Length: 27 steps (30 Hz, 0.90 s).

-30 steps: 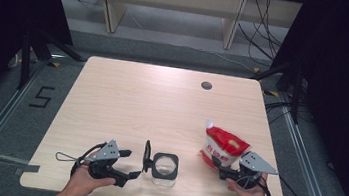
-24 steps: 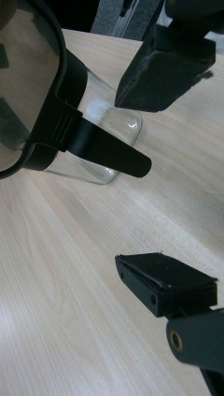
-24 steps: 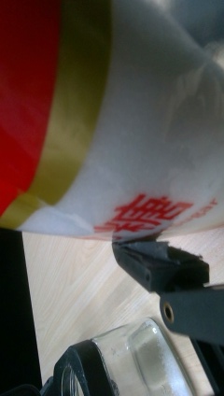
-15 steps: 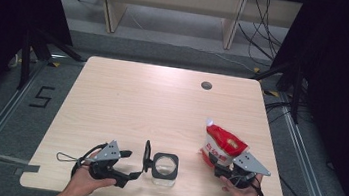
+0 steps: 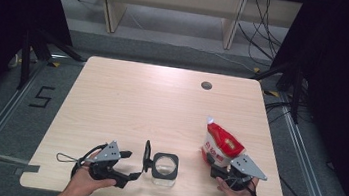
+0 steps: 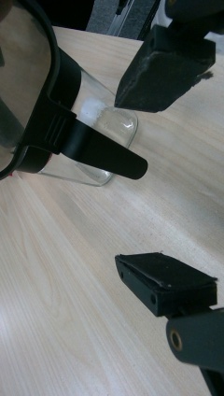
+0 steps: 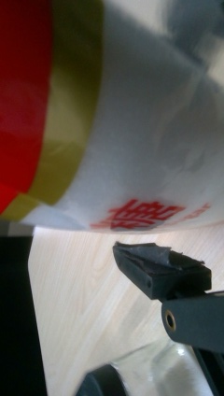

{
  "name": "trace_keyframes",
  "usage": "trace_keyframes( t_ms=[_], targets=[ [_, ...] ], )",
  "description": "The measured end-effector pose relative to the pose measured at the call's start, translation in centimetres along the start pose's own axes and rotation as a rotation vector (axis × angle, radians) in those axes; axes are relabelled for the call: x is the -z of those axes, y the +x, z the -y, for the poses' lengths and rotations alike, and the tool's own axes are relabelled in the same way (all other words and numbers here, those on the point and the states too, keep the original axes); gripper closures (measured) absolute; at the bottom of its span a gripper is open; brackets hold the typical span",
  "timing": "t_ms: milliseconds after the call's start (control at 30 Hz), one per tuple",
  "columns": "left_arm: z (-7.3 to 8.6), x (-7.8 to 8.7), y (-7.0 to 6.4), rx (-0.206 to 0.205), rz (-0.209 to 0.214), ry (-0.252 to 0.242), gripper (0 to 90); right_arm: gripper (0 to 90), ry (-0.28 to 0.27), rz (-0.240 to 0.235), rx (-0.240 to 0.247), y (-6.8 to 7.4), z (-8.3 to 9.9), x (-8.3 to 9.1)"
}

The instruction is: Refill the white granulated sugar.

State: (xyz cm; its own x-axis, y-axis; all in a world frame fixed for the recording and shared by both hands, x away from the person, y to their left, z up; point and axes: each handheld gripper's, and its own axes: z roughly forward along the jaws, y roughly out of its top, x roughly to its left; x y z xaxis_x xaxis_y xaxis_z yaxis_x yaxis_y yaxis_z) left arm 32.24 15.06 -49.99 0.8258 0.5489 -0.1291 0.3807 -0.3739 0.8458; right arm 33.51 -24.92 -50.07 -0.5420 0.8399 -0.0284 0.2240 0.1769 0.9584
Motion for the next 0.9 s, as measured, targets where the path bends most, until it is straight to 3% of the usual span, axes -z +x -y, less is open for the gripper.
trace_keyframes(
  t_ms=[33, 67, 100, 133, 167, 267, 333, 367, 400, 467, 567, 600, 633, 667, 733, 767, 833, 900],
  targets=[
    [0.0, -0.1, -0.1, 0.006, -0.003, -0.002, 19.8, 25.8, -0.012, -0.018, 0.026, -0.1, 0.1, 0.1],
    [0.0, -0.1, 0.0, -0.014, 0.004, 0.001, 19.8, 25.4, -0.012, -0.04, 0.059, -0.3, 0.1, 0.1],
    [0.0, -0.2, 0.1, -0.02, 0.012, -0.005, 19.8, 25.9, 0.001, -0.039, 0.098, -0.5, 0.2, 0.1],
    [0.0, -0.2, 0.0, -0.012, 0.009, -0.007, 19.8, 25.9, -0.029, -0.03, 0.155, -0.9, 0.3, 0.0],
    [0.1, -0.2, -0.1, 0.01, 0.005, 0.002, 19.8, 26.0, -0.018, -0.046, 0.106, -0.9, 0.4, 0.1],
    [0.0, -0.2, 0.1, -0.029, 0.007, 0.014, 19.8, 25.7, -0.048, -0.065, 0.129, -1.4, 0.3, -0.2],
    [0.1, -0.3, 0.1, -0.018, 0.013, 0.003, 19.8, 25.9, -0.043, -0.058, 0.144, -1.4, 0.4, -0.4],
    [0.2, -0.4, -0.1, 0.017, 0.004, -0.001, 19.8, 26.7, -0.042, -0.064, 0.156, -1.5, 0.4, -0.4],
    [0.1, -0.3, 0.1, -0.009, 0.006, 0.012, 19.8, 27.8, -0.057, -0.078, 0.139, -1.4, 0.4, -0.5],
    [0.1, -0.3, 0.1, -0.017, -0.002, 0.025, 19.8, 28.0, -0.065, -0.074, 0.106, -1.2, 0.4, -0.6],
    [0.1, -0.4, 0.1, -0.022, 0.012, 0.017, 19.8, 27.8, -0.064, -0.083, 0.134, -1.6, 0.5, -0.7],
    [0.1, -0.4, 0.1, -0.022, 0.013, 0.019, 19.8, 27.8, -0.052, -0.099, 0.116, -1.6, 0.5, -0.8],
    [0.1, -0.5, 0.1, -0.02, 0.013, 0.018, 19.8, 27.9, -0.084, -0.079, 0.115, -1.6, 0.6, -1.0],
    [0.1, -0.5, 0.2, -0.025, 0.007, 0.022, 19.8, 28.0, -0.08, -0.088, 0.096, -1.6, 0.6, -1.0],
    [0.2, -0.6, 0.1, -0.017, 0.012, 0.015, 19.8, 28.0, -0.074, -0.096, 0.113, -1.7, 0.6, -1.0],
    [0.2, -0.6, -0.1, 0.019, 0.011, 0.013, 19.8, 28.0, -0.069, -0.088, 0.104, -1.7, 0.6, -1.1],
    [0.1, -0.5, 0.2, -0.024, 0.01, 0.026, 19.8, 28.0, -0.074, -0.103, 0.106, -1.8, 0.8, -1.3],
    [0.2, -0.6, 0.1, -0.009, 0.01, 0.029, 19.8, 28.4, -0.073, -0.105, 0.093, -1.8, 0.8, -1.4]
  ],
)
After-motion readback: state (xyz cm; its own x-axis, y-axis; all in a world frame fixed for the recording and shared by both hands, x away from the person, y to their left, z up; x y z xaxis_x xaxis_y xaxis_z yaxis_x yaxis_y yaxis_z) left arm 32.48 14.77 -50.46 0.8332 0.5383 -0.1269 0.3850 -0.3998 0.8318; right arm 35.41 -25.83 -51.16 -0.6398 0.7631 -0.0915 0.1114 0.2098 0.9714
